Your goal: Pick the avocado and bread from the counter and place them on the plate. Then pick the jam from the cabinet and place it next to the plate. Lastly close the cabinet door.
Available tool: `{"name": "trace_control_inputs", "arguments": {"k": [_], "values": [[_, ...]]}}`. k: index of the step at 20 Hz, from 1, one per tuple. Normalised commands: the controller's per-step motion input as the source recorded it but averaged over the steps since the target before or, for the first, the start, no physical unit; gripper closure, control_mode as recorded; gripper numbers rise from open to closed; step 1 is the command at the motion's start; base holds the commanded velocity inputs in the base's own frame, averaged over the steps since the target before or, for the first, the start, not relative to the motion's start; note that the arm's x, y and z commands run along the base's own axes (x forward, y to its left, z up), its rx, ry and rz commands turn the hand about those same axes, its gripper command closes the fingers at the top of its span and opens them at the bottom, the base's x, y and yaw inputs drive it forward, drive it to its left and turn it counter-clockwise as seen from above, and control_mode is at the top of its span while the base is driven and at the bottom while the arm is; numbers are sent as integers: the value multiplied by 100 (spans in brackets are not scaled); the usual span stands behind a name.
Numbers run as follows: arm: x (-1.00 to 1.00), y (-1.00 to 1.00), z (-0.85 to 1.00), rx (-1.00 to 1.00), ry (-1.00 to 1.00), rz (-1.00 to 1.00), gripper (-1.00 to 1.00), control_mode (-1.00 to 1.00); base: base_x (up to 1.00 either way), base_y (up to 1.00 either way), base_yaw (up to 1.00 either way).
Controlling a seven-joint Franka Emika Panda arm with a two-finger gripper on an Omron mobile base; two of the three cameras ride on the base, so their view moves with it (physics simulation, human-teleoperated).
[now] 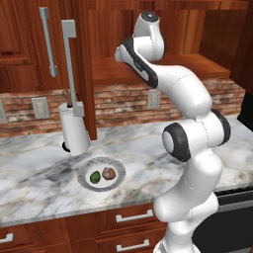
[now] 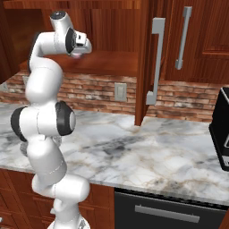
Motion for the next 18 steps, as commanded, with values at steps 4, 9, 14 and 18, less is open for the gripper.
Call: {"name": "trace_control_inputs", "arguments": {"k": [4, 9, 14, 18], "values": [[-12, 0, -29, 0, 0, 0, 100, -100, 0, 0, 0], [-74, -9, -16, 2, -7, 0, 100, -100, 0, 0, 0], [-100, -11, 12, 7, -23, 0, 100, -100, 0, 0, 0], [-100, -3, 39, 5, -23, 0, 100, -100, 0, 0, 0]]}}
